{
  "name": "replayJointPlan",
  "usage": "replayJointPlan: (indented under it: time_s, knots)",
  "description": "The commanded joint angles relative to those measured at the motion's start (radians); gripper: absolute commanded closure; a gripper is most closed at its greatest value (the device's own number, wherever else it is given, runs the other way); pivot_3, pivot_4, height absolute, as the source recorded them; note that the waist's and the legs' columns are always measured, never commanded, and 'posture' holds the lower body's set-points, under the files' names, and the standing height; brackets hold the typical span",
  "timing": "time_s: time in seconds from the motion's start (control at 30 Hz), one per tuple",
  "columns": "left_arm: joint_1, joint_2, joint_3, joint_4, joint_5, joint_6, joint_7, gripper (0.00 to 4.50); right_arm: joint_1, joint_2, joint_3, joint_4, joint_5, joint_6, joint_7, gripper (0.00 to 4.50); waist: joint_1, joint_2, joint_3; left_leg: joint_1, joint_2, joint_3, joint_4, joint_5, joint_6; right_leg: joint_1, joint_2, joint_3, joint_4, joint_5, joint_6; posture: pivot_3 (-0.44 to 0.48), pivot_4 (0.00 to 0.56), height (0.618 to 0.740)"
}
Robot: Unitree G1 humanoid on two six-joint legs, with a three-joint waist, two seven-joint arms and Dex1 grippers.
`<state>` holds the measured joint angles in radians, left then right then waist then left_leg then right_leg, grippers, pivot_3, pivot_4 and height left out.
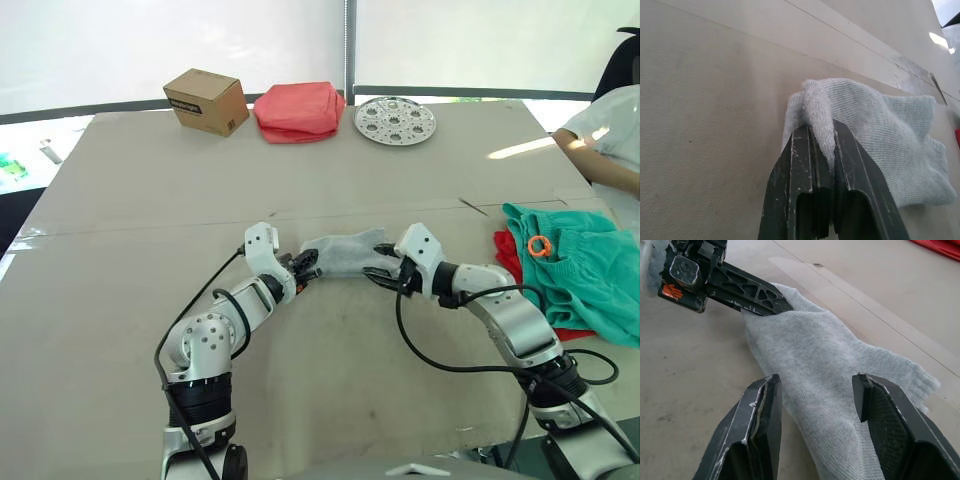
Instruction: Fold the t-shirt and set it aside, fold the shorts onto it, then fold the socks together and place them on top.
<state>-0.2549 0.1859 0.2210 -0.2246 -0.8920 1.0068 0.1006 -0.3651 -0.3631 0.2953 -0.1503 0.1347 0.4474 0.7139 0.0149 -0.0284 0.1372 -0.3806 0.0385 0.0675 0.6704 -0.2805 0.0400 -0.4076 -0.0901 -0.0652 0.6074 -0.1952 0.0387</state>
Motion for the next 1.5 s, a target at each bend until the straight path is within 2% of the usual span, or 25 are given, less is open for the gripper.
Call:
replayJointPlan:
  time_s: [0.03, 0.1, 0.13, 0.2, 0.3, 0.43, 0.57, 0.6, 0.63, 0.7, 0.73, 0.8, 0.83, 0.9, 0.97, 1.1, 1.13, 1.23, 1.33, 1.5]
  knots:
    - [0.026, 0.038, -0.010, -0.013, 0.043, -0.011, -0.042, 4.43, -0.054, 0.021, 0.002, 0.076, -0.018, 0.009, -0.014, 2.07, -0.003, 0.000, 0.000, 0.000, 0.000, 0.000, 0.000, 0.000, 0.000, 0.000, 0.000, 0.000, 0.000, 0.000, 0.000, 0.000, 0.150, 0.740]
    - [0.032, 0.060, -0.022, -0.023, 0.060, -0.015, -0.067, 4.43, -0.077, 0.036, 0.004, 0.131, -0.027, 0.008, -0.018, 2.07, -0.004, 0.001, 0.000, 0.000, 0.001, 0.000, 0.000, 0.000, 0.000, 0.000, 0.000, 0.000, 0.000, 0.000, 0.000, 0.000, 0.150, 0.740]
    - [0.034, 0.058, -0.022, -0.023, 0.063, -0.019, -0.073, 4.48, -0.097, 0.056, -0.011, 0.169, -0.017, 0.030, -0.030, 2.32, -0.005, 0.001, 0.000, 0.000, 0.001, 0.001, 0.000, 0.000, 0.000, -0.001, 0.000, 0.000, 0.000, 0.000, 0.000, 0.000, 0.150, 0.740]
    - [0.039, 0.059, -0.027, -0.027, 0.072, -0.026, -0.085, 4.50, -0.133, 0.093, -0.041, 0.227, 0.011, 0.074, -0.046, 2.95, -0.006, 0.001, 0.001, 0.000, 0.001, 0.001, -0.001, 0.000, 0.000, -0.001, 0.000, 0.000, 0.000, 0.000, 0.000, 0.000, 0.150, 0.740]
    - [0.044, 0.052, -0.023, -0.034, 0.090, -0.049, -0.097, 4.50, -0.168, 0.100, -0.028, 0.300, 0.009, 0.129, -0.021, 4.47, -0.007, 0.001, 0.001, 0.000, 0.001, 0.001, -0.001, 0.000, 0.000, -0.001, 0.001, 0.000, 0.000, 0.000, -0.001, 0.000, 0.150, 0.740]
    - [0.043, 0.057, 0.009, -0.032, 0.098, -0.069, -0.106, 4.50, -0.155, 0.087, 0.019, 0.313, -0.010, 0.154, 0.013, 4.47, -0.007, 0.001, 0.000, 0.000, 0.001, 0.001, -0.001, 0.000, 0.000, -0.001, 0.000, 0.000, 0.000, 0.000, -0.001, 0.000, 0.150, 0.740]
    - [0.029, 0.088, 0.033, -0.008, 0.113, -0.081, -0.128, 4.50, -0.144, 0.073, 0.041, 0.277, -0.030, 0.087, 0.029, 4.47, -0.012, 0.001, 0.000, 0.000, 0.001, 0.001, -0.002, 0.000, 0.000, -0.001, 0.000, 0.000, 0.000, 0.000, 0.000, 0.000, 0.150, 0.740]
    - [0.025, 0.097, 0.032, -0.004, 0.119, -0.083, -0.137, 4.50, -0.142, 0.073, 0.027, 0.256, -0.007, 0.097, 0.043, 3.95, -0.016, 0.001, 0.000, 0.000, 0.001, 0.001, -0.002, 0.000, 0.000, -0.001, 0.001, 0.000, 0.000, 0.000, 0.000, 0.000, 0.150, 0.740]
    - [0.022, 0.101, 0.031, 0.001, 0.123, -0.084, -0.144, 4.50, -0.138, 0.067, 0.021, 0.226, 0.018, 0.105, 0.068, 3.78, -0.017, 0.001, 0.000, 0.000, 0.001, 0.001, -0.002, 0.000, 0.000, -0.002, 0.001, 0.000, 0.000, 0.000, 0.000, 0.000, 0.150, 0.740]
    - [0.018, 0.102, 0.031, 0.008, 0.129, -0.086, -0.154, 4.50, -0.134, 0.056, 0.013, 0.193, 0.002, 0.093, 0.049, 3.10, -0.018, 0.001, 0.001, -0.001, 0.001, 0.000, -0.002, 0.000, 0.000, -0.002, 0.001, 0.000, -0.001, 0.000, 0.000, 0.000, 0.150, 0.740]
    - [0.017, 0.102, 0.029, 0.010, 0.133, -0.087, -0.160, 4.50, -0.129, 0.034, 0.029, 0.178, -0.023, 0.075, 0.053, 2.46, -0.019, 0.001, 0.001, -0.001, 0.001, 0.000, -0.002, 0.000, 0.000, -0.002, 0.001, 0.000, -0.001, 0.000, 0.000, 0.000, 0.150, 0.740]
    - [0.015, 0.101, 0.024, 0.011, 0.140, -0.088, -0.171, 4.50, -0.108, 0.001, 0.023, 0.114, 0.002, 0.099, 0.089, 1.73, -0.018, 0.001, 0.001, -0.002, 0.001, 0.000, -0.002, 0.000, 0.000, -0.002, 0.000, 0.000, -0.001, 0.000, 0.000, 0.000, 0.150, 0.740]
    - [0.015, 0.099, 0.023, 0.010, 0.142, -0.088, -0.173, 4.50, -0.101, 0.000, -0.001, 0.079, 0.041, 0.127, 0.098, 1.18, -0.018, 0.001, 0.001, -0.002, 0.001, 0.000, -0.002, 0.000, 0.000, -0.002, 0.000, 0.000, -0.001, 0.000, 0.000, 0.000, 0.150, 0.740]
    - [0.015, 0.100, 0.018, 0.010, 0.150, -0.088, -0.181, 4.50, -0.097, 0.005, -0.058, 0.014, 0.131, 0.196, 0.116, 1.18, -0.019, 0.001, 0.002, -0.002, 0.001, 0.000, -0.002, 0.000, 0.000, -0.002, 0.000, 0.000, -0.001, 0.000, 0.000, 0.000, 0.150, 0.740]
    - [0.015, 0.099, 0.018, 0.010, 0.155, -0.087, -0.187, 4.50, -0.118, 0.043, -0.109, 0.021, 0.183, 0.245, 0.086, 1.84, -0.021, 0.001, 0.002, -0.002, 0.002, 0.000, -0.002, 0.000, 0.000, -0.002, 0.000, 0.000, -0.001, 0.000, 0.000, 0.000, 0.150, 0.740]
    - [0.009, 0.111, 0.016, 0.018, 0.170, -0.088, -0.211, 4.50, -0.172, 0.118, -0.100, 0.150, 0.156, 0.237, 0.019, 3.67, -0.026, 0.001, 0.002, -0.002, 0.002, 0.000, -0.002, 0.000, 0.000, -0.003, 0.000, 0.000, -0.001, 0.000, 0.000, 0.000, 0.150, 0.740]
    - [0.007, 0.116, 0.016, 0.022, 0.175, -0.090, -0.219, 4.50, -0.187, 0.133, -0.091, 0.196, 0.134, 0.225, -0.002, 4.31, -0.026, 0.001, 0.002, -0.002, 0.002, 0.000, -0.002, 0.000, 0.000, -0.003, 0.000, 0.000, -0.001, 0.000, 0.000, 0.000, 0.150, 0.740]
    - [-0.007, 0.132, 0.026, 0.043, 0.189, -0.108, -0.247, 4.50, -0.215, 0.131, 0.013, 0.336, 0.013, 0.171, -0.033, 4.42, -0.024, 0.001, 0.002, -0.003, 0.001, 0.000, -0.002, 0.000, 0.000, -0.004, 0.000, 0.000, -0.001, 0.000, -0.001, 0.000, 0.150, 0.740]
    - [-0.032, 0.153, 0.052, 0.061, 0.184, -0.120, -0.270, 4.50, -0.223, 0.135, 0.060, 0.430, -0.050, 0.137, -0.055, 4.42, -0.029, 0.001, 0.001, -0.003, 0.001, 0.001, -0.002, 0.000, 0.000, -0.004, 0.000, 0.001, -0.001, 0.000, -0.001, 0.000, 0.150, 0.740]
    - [-0.098, 0.249, 0.046, -0.001, 0.177, -0.089, -0.328, 4.50, -0.219, 0.144, 0.082, 0.418, -0.071, 0.126, -0.056, 4.42, -0.031, 0.000, 0.001, 0.000, 0.002, 0.001, -0.002, 0.000, 0.000, -0.004, 0.000, 0.000, 0.000, 0.000, 0.000, 0.000, 0.150, 0.740]
